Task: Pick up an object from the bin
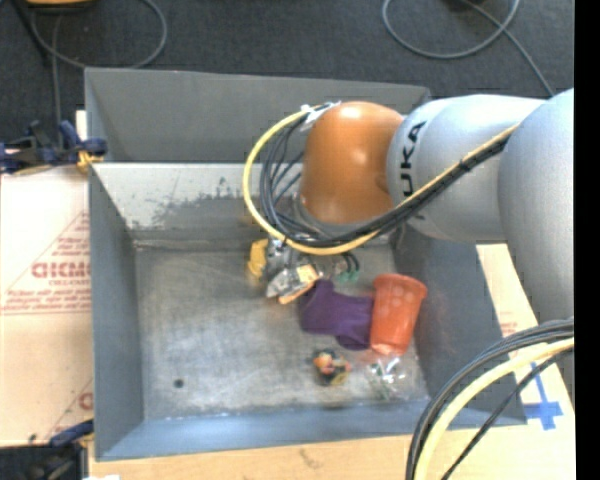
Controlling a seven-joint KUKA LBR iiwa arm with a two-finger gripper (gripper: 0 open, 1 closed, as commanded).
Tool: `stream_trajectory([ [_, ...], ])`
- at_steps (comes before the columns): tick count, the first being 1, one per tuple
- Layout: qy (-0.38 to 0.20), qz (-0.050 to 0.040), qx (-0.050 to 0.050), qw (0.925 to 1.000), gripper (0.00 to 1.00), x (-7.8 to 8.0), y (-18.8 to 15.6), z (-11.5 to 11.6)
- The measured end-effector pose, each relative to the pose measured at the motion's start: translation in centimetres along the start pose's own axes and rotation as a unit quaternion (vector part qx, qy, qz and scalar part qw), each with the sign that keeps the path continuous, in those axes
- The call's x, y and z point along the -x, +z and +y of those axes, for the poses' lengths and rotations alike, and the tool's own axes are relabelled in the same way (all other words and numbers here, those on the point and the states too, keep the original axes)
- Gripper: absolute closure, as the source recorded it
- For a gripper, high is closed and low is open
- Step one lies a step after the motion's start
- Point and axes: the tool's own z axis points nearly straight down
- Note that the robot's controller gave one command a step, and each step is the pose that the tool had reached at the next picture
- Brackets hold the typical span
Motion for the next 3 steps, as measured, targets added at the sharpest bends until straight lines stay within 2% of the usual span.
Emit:
stream_trajectory([
  [1, 0.001, 0.0059, 0.002, 1.0, 1.0, -0.6, 0.2, 0.0],
  [2, 0.002, 0.0089, 0.002, 1.0, 1.0, 0.2, -3.4, -0.7],
  [3, -0.013, 0.0066, 0.001, 0.9999, 1.0, -0.3, -10.5, -0.2],
])
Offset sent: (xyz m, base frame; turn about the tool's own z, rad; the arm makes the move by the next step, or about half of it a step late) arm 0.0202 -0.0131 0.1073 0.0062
